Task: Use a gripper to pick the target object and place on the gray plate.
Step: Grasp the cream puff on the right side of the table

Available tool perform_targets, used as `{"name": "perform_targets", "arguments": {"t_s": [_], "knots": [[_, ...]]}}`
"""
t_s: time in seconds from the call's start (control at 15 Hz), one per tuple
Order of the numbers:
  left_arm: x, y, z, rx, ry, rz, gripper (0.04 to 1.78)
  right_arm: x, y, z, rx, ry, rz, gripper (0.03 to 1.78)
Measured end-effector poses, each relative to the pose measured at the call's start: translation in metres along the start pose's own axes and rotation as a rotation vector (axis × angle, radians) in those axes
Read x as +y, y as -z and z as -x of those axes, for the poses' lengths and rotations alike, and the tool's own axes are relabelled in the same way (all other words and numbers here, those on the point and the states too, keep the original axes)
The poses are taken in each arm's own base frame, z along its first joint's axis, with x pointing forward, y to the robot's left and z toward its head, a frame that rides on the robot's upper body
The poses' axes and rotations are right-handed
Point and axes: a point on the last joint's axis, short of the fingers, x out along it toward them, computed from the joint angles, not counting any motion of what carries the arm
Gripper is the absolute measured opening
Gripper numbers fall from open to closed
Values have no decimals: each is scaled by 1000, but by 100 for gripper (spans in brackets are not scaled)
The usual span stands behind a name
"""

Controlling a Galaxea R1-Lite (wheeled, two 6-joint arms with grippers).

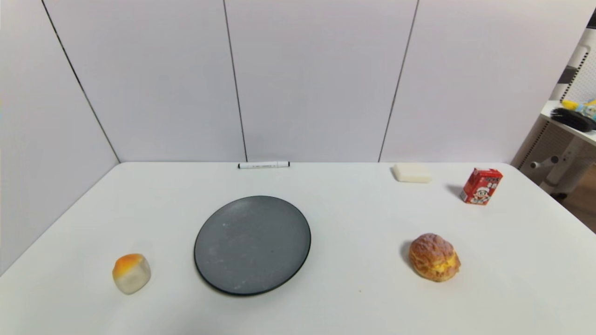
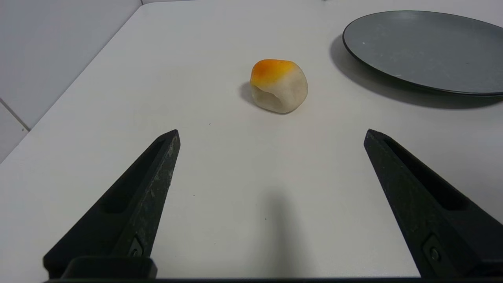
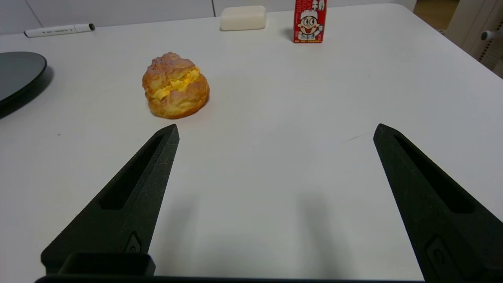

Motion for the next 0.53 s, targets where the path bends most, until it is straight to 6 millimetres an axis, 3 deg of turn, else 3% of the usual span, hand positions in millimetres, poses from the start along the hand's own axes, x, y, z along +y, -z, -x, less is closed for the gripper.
{"name": "perform_targets", "arguments": {"t_s": [0.33,0.53], "knots": [[0,0,0,0,0,0,169,1,-6,2,57,-8,34,171],[0,0,0,0,0,1,169,4,-51,1,97,-46,42,171]]}}
